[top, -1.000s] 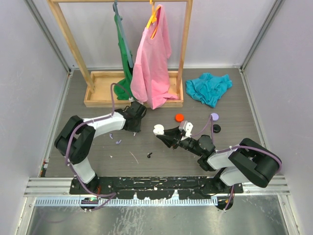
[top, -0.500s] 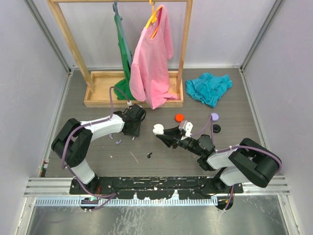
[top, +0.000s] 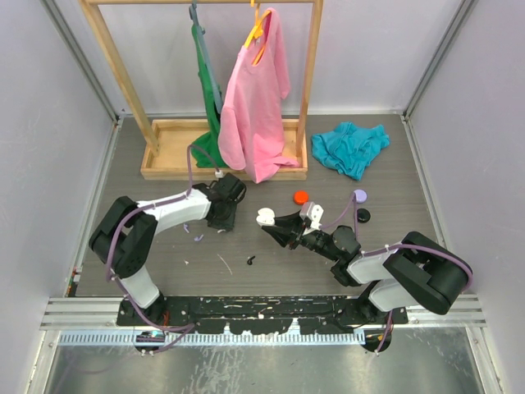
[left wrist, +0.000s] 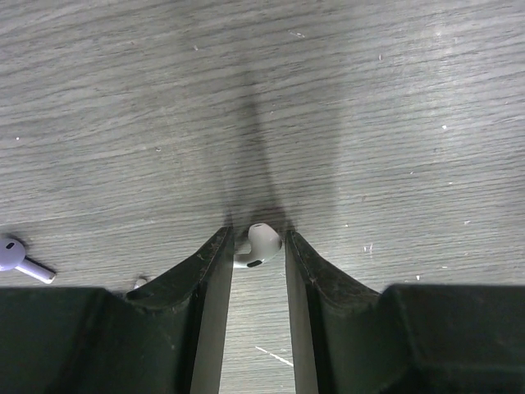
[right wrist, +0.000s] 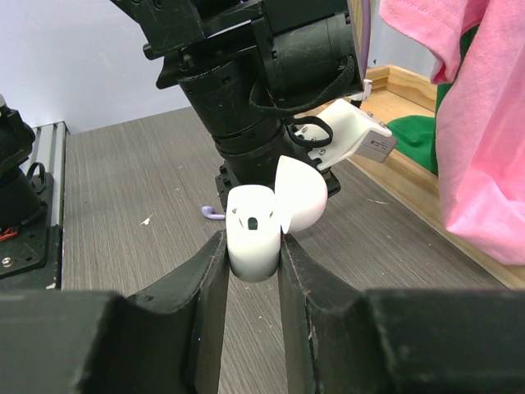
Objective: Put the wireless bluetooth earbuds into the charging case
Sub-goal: Pick up the earbud from the center of the board.
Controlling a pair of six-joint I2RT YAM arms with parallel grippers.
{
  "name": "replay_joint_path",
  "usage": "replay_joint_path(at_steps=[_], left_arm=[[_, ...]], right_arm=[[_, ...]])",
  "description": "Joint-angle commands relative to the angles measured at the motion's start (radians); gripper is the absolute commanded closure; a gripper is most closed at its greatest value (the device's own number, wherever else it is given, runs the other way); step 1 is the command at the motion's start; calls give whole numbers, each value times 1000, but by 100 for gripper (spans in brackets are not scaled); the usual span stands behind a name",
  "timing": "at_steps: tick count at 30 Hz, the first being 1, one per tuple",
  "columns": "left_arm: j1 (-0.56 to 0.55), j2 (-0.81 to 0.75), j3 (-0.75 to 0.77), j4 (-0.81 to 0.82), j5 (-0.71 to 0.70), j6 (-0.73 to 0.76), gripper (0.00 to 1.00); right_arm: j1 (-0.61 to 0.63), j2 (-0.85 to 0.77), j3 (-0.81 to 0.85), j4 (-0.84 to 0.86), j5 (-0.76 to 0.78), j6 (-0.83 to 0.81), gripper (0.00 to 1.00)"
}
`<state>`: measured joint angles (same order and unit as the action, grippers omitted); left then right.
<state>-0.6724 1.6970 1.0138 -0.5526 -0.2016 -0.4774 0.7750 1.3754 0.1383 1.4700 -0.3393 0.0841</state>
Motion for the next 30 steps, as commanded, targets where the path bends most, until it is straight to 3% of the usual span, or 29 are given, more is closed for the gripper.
replay_joint_path(at_steps=[1,15,30], left_arm=[[-2,35,35,-21,30,22,67],[-1,-5,54,-77,116,-36,64],[-1,32,132,-136,45,13,63]], right_arm=[[4,-4,28,41,-7,-8,82],[3,-6,30,36,-7,-9,82],[4,-6,30,35,-7,-7,82]])
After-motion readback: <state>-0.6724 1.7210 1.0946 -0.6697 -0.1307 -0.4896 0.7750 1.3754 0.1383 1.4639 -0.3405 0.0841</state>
